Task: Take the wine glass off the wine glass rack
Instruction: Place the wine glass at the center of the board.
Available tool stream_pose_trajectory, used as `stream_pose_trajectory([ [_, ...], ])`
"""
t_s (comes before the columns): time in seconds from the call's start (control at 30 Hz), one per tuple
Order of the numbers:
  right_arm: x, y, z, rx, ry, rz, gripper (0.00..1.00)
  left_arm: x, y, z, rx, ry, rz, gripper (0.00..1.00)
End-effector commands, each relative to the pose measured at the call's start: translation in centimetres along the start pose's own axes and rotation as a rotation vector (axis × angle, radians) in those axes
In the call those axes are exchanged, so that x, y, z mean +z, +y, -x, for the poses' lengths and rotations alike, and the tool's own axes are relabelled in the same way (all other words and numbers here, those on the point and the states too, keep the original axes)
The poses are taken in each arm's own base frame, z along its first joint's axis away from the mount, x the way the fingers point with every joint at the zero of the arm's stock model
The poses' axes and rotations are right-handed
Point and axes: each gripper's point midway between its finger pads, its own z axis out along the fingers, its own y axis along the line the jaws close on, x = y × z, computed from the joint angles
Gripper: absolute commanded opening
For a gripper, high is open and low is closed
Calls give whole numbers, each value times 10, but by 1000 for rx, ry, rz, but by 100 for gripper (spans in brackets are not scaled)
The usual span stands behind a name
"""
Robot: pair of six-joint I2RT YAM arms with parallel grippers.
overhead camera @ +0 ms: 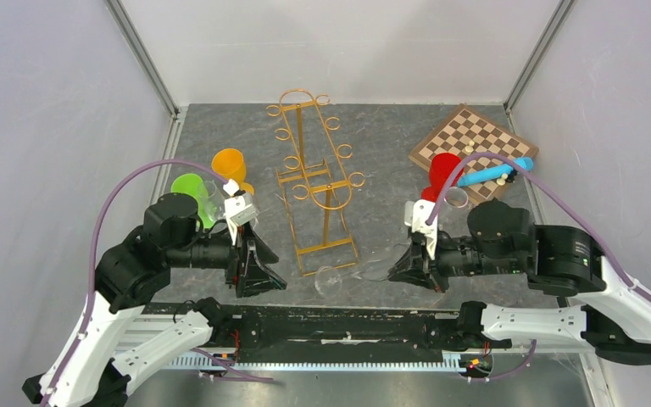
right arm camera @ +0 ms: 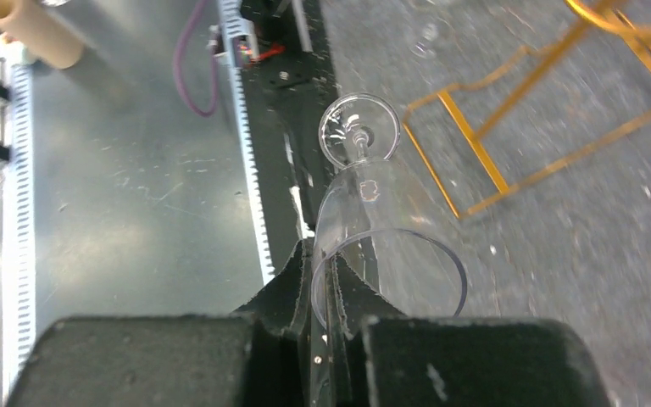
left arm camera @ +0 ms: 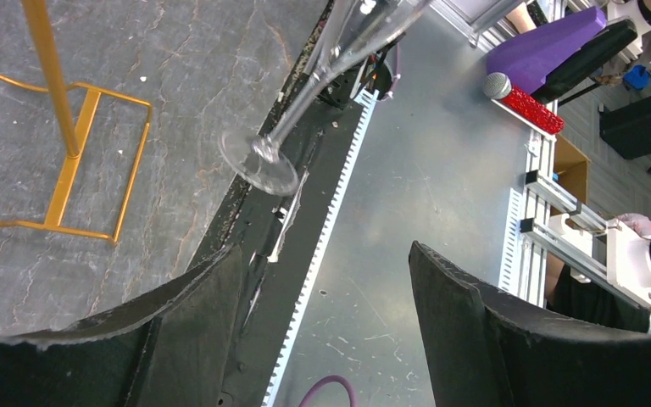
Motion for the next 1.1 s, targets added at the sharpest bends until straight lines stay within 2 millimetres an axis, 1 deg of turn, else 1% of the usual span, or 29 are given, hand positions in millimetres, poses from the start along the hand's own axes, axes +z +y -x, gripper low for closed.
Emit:
stream_pose_trajectory([
  [0.0, -17, -47, -30, 157, 65, -324, 0, -3, 3, 17, 6, -57, 42, 78],
  [0.03, -22, -57, -41, 185, 93, -396, 0, -3, 3, 16, 4, -59, 46, 78],
  [0.1, -30, -72, -55, 227, 126, -514, 0, -4, 3, 16, 5, -64, 51, 78],
  [0.23, -39, -89, -77, 273, 172, -651, 0, -6, 3, 16, 8, -66, 57, 78],
  [0.4, -31, -99, -103, 288, 255, -727, 0, -7, 4, 14, 12, -66, 65, 78],
  [0.47, -30, -107, -106, 270, 276, -767, 0, -6, 4, 12, 14, -60, 59, 78],
  [0.6, -29, -117, -105, 260, 313, -798, 0, -5, 3, 10, 10, -51, 45, 78],
  [0.67, -27, -126, -111, 266, 340, -802, 0, -5, 2, 10, 12, -54, 40, 78],
  [0.77, -19, -143, -125, 301, 371, -769, 0, -6, 0, 9, 18, -58, 35, 78],
  [0.83, -18, -154, -132, 311, 384, -782, 0, -7, -1, 9, 19, -60, 30, 78],
  [0.97, -12, -164, -129, 333, 365, -768, 0, -11, -6, 8, 25, -69, 23, 77],
  [1.07, -9, -169, -131, 343, 382, -756, 0, -15, -9, 7, 36, -75, 22, 78],
])
